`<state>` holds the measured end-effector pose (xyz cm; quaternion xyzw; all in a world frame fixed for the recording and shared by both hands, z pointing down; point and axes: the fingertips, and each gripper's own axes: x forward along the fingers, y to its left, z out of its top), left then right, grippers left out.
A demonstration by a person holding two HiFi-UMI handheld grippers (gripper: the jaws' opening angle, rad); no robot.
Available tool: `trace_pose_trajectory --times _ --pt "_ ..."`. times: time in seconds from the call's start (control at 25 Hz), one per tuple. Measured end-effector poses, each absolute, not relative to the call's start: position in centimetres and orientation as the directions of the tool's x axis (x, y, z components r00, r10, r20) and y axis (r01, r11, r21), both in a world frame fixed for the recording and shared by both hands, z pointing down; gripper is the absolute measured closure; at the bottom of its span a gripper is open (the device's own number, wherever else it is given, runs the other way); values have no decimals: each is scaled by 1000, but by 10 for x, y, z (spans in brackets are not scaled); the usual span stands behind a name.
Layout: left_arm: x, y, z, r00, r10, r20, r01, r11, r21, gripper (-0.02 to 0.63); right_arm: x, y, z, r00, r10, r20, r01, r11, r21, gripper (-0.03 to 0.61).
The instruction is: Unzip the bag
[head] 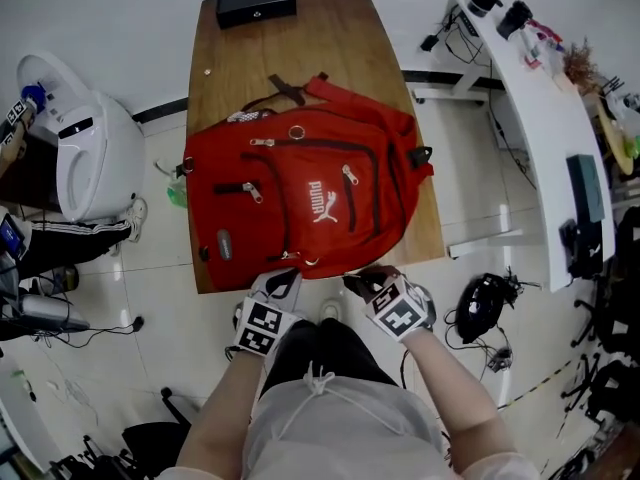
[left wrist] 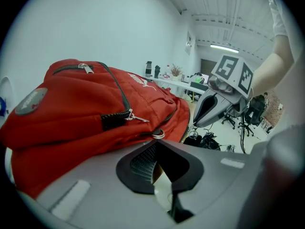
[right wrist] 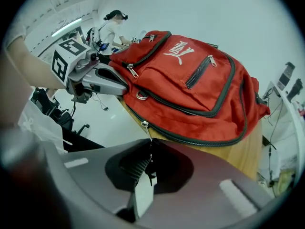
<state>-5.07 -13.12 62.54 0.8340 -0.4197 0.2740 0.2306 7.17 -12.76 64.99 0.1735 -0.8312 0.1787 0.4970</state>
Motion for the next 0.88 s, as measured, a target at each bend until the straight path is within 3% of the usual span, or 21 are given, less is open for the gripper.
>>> trace_pose_trajectory --times 0.24,0.88 --pt "-52 -131 628 477 -576 664 -843 -513 161 606 126 -146 652 -396 -135 908 -524 846 -102 563" --pt "-55 -135 634 392 -582 712 -886 -447 122 606 181 -195 629 -320 -164 933 -512 859 -24 561"
